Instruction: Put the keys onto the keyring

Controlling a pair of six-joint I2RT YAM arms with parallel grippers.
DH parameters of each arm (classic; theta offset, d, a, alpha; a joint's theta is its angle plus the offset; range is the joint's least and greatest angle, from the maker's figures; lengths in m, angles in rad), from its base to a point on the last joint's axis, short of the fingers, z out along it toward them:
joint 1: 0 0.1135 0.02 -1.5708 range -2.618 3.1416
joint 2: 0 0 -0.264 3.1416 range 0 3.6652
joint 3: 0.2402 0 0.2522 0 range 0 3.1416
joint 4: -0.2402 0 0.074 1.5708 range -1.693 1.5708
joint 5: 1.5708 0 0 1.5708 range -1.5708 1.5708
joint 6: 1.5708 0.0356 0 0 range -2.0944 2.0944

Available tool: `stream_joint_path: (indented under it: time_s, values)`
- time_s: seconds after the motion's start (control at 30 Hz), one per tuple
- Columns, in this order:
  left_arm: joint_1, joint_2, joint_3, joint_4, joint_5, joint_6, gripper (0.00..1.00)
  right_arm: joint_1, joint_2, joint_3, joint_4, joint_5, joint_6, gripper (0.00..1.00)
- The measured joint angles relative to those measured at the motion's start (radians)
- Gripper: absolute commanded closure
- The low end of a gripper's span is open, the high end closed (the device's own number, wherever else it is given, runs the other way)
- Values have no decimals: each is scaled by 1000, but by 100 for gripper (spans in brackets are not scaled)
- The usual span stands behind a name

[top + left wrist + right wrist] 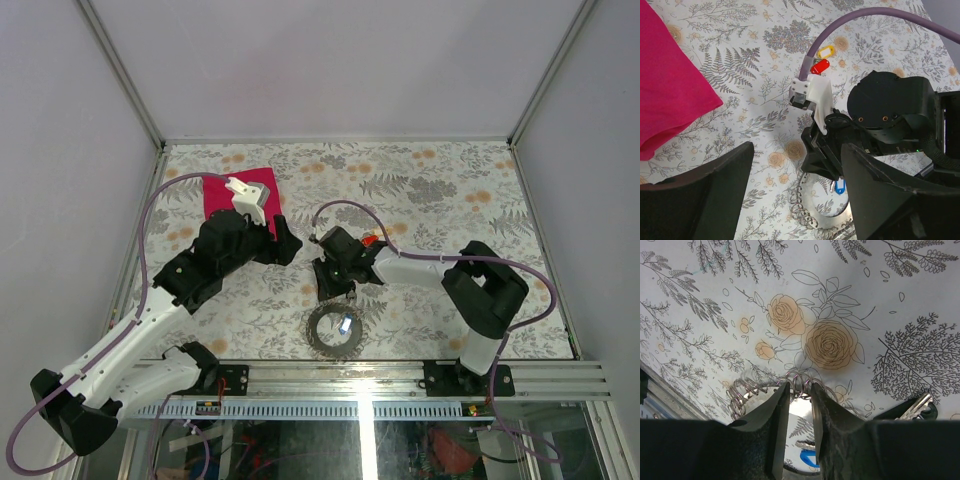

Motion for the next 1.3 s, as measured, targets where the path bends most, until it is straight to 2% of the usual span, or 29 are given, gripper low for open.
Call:
stream_joint_path:
  time_s: [0.4, 0.8, 1.0, 1.3]
  values:
    - [0, 0, 0, 0, 0, 0, 28, 3, 3, 2, -1, 11, 0, 68]
    - [0, 20, 0, 0, 3, 0, 29, 6, -86, -26, -35, 134, 2, 66]
    - [0, 21, 0, 0, 14, 0, 29, -15, -138, -74, -30, 146, 14, 74]
    - [0, 23, 0, 0, 20, 1, 29, -77, -138, -125, -14, 76, 30, 75]
